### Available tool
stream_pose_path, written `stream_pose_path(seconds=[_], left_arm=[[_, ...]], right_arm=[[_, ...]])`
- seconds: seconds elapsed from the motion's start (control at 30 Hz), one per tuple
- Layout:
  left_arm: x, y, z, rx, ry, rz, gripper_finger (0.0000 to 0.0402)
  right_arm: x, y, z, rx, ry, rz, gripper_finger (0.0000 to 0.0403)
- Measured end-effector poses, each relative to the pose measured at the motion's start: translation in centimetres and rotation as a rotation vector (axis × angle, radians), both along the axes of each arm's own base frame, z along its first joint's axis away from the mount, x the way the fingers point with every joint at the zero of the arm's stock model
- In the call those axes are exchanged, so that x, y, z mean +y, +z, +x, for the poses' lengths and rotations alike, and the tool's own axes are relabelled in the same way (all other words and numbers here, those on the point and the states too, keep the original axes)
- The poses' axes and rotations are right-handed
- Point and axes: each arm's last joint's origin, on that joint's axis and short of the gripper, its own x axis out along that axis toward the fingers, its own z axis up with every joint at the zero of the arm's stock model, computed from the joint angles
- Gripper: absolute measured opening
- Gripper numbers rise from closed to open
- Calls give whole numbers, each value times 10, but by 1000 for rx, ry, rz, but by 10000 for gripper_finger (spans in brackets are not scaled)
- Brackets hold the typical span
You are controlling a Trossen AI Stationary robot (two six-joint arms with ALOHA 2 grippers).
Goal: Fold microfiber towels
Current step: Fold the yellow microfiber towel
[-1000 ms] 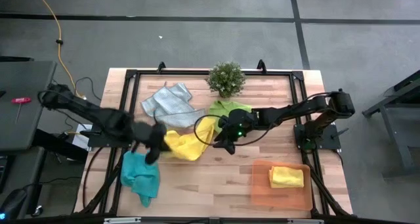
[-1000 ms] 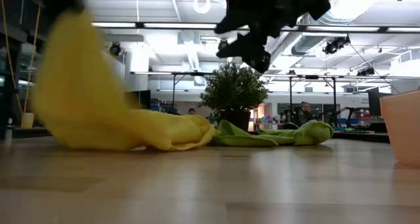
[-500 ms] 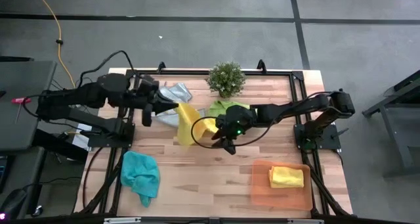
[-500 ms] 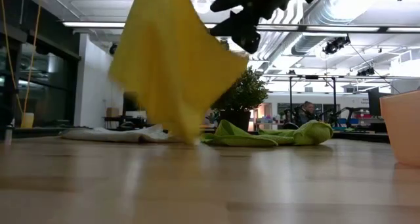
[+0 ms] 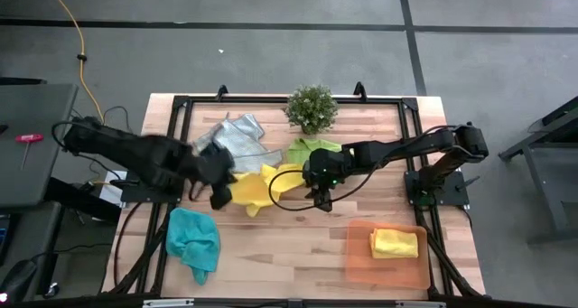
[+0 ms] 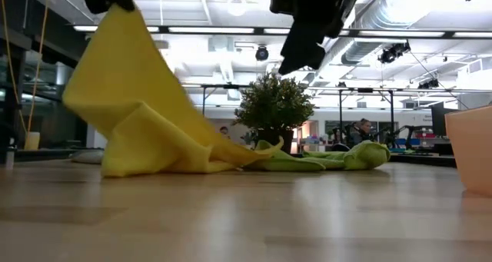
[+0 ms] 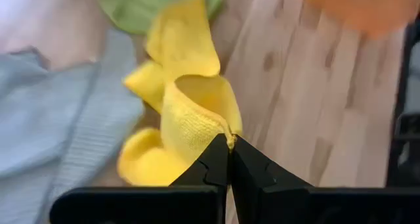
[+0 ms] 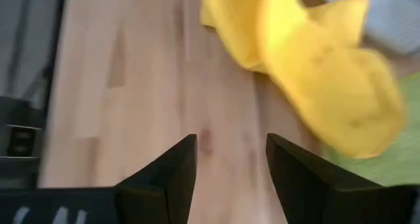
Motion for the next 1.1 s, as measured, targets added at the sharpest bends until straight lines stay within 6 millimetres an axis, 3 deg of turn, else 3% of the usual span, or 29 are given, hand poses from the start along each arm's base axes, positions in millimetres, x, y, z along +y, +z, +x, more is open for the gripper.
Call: stream_pose_path(seconds=[0.17,0.3,0.73,1.1], left_arm=[[-20,-35,16,70,-41,-1,0],[-25,-44,21,82,-32,-10,0],[-24,-39,20,27,0,-10,0],[-24,-36,21,-1,5,-17,0]], right_arm=[[-3,-1,0,-18,33,-154,174],[-8,-5,0,10,62,-277,174],[-20,-63,19,185,429,-613,174],[-26,-83,28,221,570,-763,174]])
